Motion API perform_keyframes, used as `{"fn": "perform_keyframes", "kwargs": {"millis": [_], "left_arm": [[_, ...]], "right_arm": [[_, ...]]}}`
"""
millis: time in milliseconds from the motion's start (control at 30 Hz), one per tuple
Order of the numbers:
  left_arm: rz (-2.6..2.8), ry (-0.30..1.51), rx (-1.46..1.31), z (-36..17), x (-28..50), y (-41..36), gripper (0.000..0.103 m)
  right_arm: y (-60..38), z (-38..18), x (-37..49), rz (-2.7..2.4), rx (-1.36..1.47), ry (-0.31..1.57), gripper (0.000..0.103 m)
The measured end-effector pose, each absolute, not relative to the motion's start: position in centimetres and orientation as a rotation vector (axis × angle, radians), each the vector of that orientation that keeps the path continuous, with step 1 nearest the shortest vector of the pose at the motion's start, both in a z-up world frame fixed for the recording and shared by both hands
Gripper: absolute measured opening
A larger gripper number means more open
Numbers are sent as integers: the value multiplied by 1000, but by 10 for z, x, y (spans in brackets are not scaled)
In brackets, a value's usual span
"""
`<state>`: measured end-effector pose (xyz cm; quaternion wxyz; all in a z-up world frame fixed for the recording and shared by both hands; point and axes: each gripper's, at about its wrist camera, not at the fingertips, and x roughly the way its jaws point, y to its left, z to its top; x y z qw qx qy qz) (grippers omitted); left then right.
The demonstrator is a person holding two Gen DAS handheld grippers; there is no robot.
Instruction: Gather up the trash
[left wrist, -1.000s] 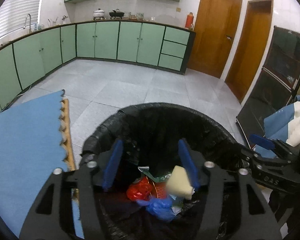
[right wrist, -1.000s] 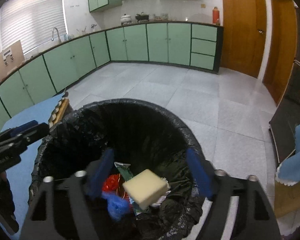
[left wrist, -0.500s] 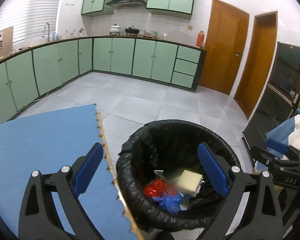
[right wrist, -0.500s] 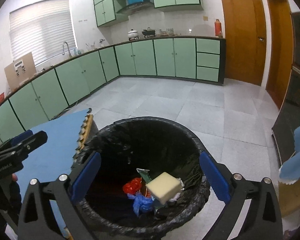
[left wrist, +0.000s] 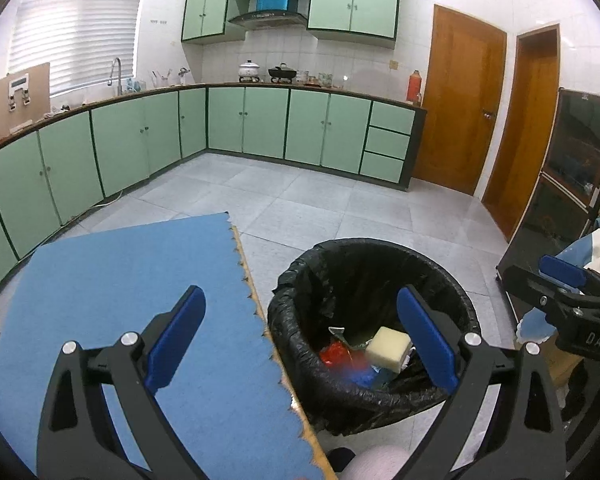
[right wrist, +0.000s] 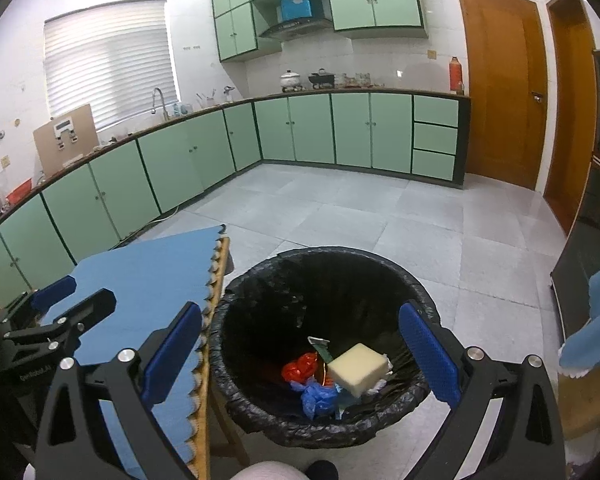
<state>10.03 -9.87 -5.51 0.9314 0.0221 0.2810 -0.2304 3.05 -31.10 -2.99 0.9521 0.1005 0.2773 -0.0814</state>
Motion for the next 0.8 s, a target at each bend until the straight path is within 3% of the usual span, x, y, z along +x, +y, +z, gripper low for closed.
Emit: {"fn": "perform_keyframes", "kwargs": {"millis": [800], "left_arm": [[-429, 546, 50, -28, 80, -70, 94]], "right_arm": [[-282, -4, 19, -123, 138, 529, 97]]}}
